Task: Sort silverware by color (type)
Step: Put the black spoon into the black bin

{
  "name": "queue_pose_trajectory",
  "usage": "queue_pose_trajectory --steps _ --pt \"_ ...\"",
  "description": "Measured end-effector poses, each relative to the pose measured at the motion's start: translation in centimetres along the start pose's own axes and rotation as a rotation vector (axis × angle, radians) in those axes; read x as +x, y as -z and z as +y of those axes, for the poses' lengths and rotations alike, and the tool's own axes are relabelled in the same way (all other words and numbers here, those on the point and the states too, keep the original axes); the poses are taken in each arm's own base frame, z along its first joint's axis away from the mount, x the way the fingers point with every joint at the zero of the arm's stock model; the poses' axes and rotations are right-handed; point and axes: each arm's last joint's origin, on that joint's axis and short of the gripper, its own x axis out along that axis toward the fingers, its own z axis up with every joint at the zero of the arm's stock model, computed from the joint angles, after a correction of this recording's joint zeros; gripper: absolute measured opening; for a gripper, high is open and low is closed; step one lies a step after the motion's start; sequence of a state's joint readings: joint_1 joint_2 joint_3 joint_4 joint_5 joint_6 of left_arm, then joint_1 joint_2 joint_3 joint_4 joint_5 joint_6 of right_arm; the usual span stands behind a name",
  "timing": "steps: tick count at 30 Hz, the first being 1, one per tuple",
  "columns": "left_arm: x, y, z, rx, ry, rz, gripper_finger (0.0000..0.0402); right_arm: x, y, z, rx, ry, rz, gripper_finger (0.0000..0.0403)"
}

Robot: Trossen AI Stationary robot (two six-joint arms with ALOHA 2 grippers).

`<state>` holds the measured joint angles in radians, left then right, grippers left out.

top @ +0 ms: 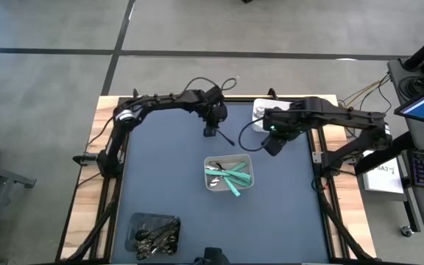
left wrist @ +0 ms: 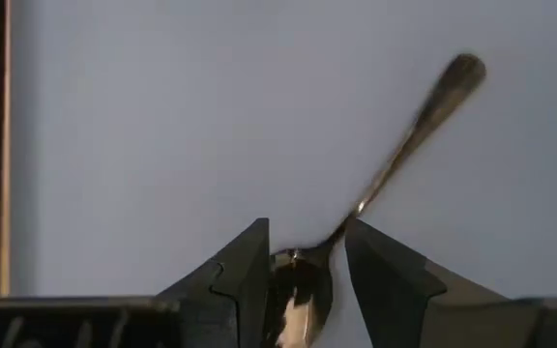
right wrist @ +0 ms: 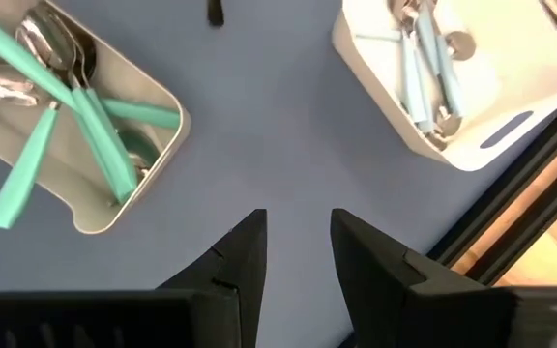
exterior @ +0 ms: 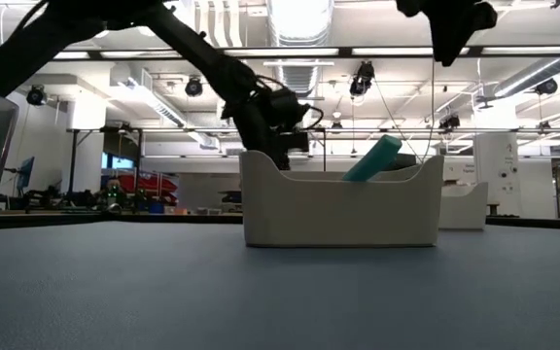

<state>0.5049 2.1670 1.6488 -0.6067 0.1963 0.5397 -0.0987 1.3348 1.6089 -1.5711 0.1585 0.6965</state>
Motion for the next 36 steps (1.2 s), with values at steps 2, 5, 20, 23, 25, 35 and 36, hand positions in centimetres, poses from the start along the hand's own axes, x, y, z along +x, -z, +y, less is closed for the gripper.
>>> queue_pose_trajectory --steps 2,5,20,23,25,35,36 --pt "0.1 -0.1 0.1 0.051 0.016 0.037 0.0117 -0.3 0.2 -0.2 0.002 -0.006 -0.010 0.0109" --pt "0.9 0.2 0.1 0.129 0.030 0.134 0.0116 -0.6 0.4 -0.4 0.005 -0.012 -0.019 0.0109" --pt "1.4 -1.1 2.0 0.473 -0.018 0.288 0.0116 -0.7 0.4 -0.6 -0.002 0.004 -0.039 0.0109" --pt "1.9 -0.1 2.4 0.456 0.004 0.319 0.0116 -0.7 0.4 -0.6 -0.005 0.004 -0.039 0.0109" --pt "2.2 0.5 2.5 0.450 0.003 0.359 0.0116 -0.7 0.4 -0.6 -0.010 0.004 -0.039 0.0109" --pt "2.1 1.0 2.7 0.113 -0.081 0.404 0.0116 -0.7 0.5 -0.6 -0.053 0.005 -0.038 0.0109" --pt "2.1 1.0 2.7 0.048 -0.093 0.406 0.0116 -0.7 0.5 -0.6 -0.057 0.005 -0.038 0.0109"
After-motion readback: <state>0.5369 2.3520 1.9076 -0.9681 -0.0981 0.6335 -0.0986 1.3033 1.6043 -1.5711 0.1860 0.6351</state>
